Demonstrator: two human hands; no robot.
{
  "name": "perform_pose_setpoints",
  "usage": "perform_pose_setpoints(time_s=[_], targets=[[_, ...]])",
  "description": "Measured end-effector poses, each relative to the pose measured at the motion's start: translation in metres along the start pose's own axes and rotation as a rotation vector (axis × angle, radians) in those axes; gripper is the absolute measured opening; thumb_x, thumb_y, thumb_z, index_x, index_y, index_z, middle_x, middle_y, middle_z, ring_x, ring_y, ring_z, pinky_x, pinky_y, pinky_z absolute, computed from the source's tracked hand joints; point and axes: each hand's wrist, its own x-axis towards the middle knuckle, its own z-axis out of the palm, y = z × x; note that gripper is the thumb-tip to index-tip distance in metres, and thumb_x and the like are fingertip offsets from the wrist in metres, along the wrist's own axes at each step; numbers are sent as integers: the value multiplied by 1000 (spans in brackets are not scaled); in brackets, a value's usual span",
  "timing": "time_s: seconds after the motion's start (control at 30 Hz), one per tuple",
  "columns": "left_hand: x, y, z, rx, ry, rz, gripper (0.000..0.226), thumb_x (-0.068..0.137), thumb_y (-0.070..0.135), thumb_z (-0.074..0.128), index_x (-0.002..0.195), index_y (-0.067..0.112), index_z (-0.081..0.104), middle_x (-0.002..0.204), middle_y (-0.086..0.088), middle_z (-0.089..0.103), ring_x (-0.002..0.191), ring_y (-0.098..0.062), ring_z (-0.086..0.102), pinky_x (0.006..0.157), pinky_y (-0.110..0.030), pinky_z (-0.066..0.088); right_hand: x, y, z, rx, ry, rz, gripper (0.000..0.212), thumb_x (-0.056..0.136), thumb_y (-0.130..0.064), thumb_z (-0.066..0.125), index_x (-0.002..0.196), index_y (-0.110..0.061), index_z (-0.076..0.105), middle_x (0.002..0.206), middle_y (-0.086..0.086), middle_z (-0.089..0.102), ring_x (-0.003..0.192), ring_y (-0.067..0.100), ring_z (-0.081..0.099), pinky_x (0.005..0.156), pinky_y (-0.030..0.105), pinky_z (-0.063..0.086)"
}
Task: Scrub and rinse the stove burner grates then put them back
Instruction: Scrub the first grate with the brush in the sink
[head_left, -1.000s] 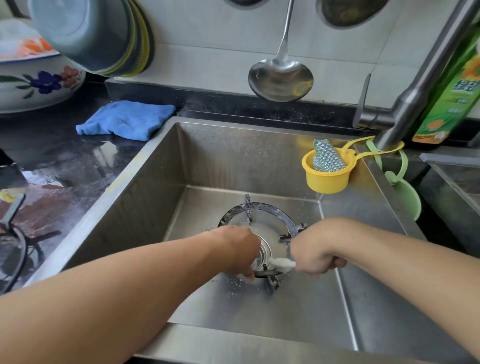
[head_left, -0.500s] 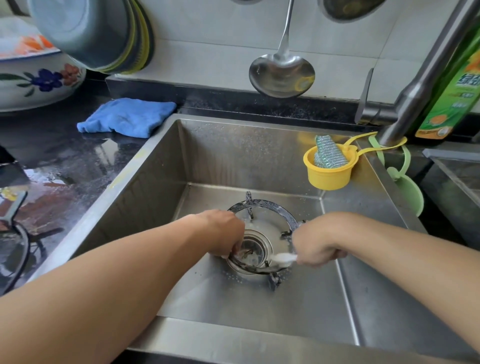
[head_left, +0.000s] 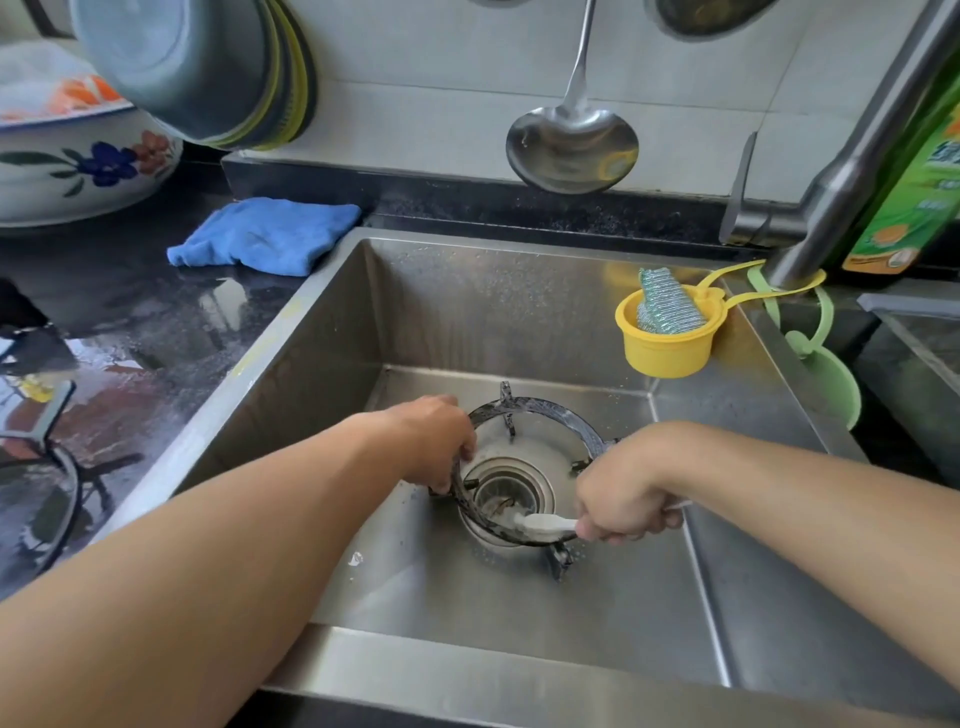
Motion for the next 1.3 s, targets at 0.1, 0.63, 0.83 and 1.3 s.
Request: perform_pose_setpoints(time_s=[0.1, 0.63, 0.83, 1.3], targets=[[-1, -7, 2, -123, -52, -101, 49, 78, 19, 83, 124, 28, 70, 103, 3, 65, 98, -22, 68, 86, -32, 57, 5, -7, 2, -49, 52, -67, 30, 107, -21, 36, 82, -11, 50, 68, 9, 51, 31, 12, 40, 38, 22, 37], [0, -11, 7, -410, -180, -183, 42, 89, -2, 57, 116, 25, 75, 99, 0, 73, 92, -23, 76, 75, -29, 63, 16, -34, 4, -225, 144, -128, 15, 104, -15, 41, 95, -12, 53, 84, 18, 63, 46, 25, 53, 34, 21, 35], [-1, -7, 5, -435, -154, -205, 42, 91, -2, 54, 114, 24, 76, 82, -1, 68, 69, -20, 72, 64, -26, 62, 9, -30, 2, -223, 110, -135, 17, 104, -18, 44, 102, -8, 57, 75, 15, 60, 39, 20, 52, 37, 21, 38], [-3, 8, -1, -181, -79, -136, 30, 91, 5, 64, 108, 25, 79, 77, 5, 70, 68, -16, 68, 64, -26, 58, -13, -21, -11, -285, -64, -52, 24, 106, -11, 37, 94, -13, 58, 79, 10, 53, 53, 22, 42, 36, 18, 34]])
